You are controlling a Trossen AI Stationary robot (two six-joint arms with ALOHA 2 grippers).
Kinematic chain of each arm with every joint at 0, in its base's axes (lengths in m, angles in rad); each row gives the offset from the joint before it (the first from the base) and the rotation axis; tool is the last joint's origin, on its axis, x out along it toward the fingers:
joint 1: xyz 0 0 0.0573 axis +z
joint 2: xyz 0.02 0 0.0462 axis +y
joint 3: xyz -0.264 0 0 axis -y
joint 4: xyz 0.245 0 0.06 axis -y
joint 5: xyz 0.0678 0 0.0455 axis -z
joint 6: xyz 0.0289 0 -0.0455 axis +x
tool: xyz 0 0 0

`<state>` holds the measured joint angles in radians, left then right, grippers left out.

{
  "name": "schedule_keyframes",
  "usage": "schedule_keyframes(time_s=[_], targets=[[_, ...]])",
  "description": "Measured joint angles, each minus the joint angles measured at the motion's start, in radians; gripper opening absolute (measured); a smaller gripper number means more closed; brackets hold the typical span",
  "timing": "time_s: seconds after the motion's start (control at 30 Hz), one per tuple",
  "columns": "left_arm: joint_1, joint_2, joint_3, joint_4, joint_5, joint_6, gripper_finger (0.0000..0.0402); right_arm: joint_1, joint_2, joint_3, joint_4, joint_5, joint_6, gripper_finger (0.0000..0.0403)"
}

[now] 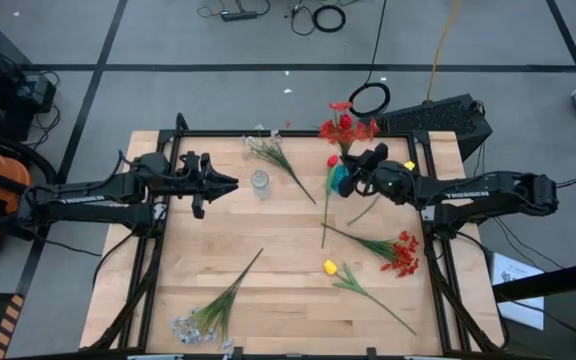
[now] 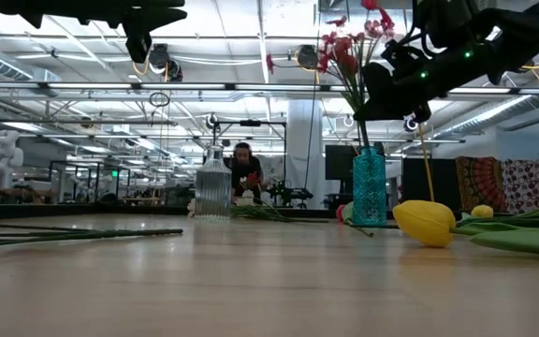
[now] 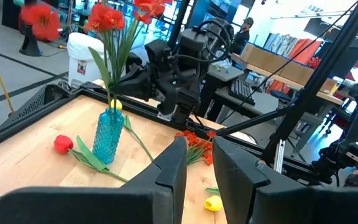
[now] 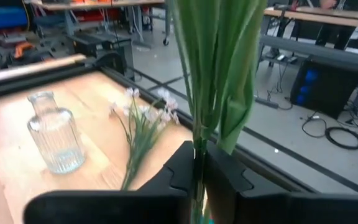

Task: Sort flowers into vase by color
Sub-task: Put the left red flowers into the blue crystal vase, then put the bottom white flowers into the transparent crystal vase

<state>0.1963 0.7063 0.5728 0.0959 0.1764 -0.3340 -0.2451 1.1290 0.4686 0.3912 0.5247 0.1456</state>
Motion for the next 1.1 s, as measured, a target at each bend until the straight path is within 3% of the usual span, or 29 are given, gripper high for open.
schedule_keyframes(time_s=[0.5, 0.77, 0.9, 1.1], targets=[[0.000, 0.000, 0.000, 0.000, -0.002, -0.001, 0.0081, 0.001, -0.151, 0.000, -0.222, -0.047, 0.060, 0.0122], [0.000, 0.000, 0.000, -0.001, -0.026, 0.000, 0.0081, 0.003, -0.264, 0.001, -0.373, -0.109, 0.145, 0.0137], [0.000, 0.000, 0.000, -0.004, -0.057, 0.000, 0.0081, 0.004, -0.326, 0.017, -0.523, -0.133, 0.214, 0.0137], [0.000, 0.000, 0.000, -0.016, -0.127, 0.000, 0.0081, 0.005, -0.354, 0.171, -0.920, -0.140, 0.354, 0.0115]])
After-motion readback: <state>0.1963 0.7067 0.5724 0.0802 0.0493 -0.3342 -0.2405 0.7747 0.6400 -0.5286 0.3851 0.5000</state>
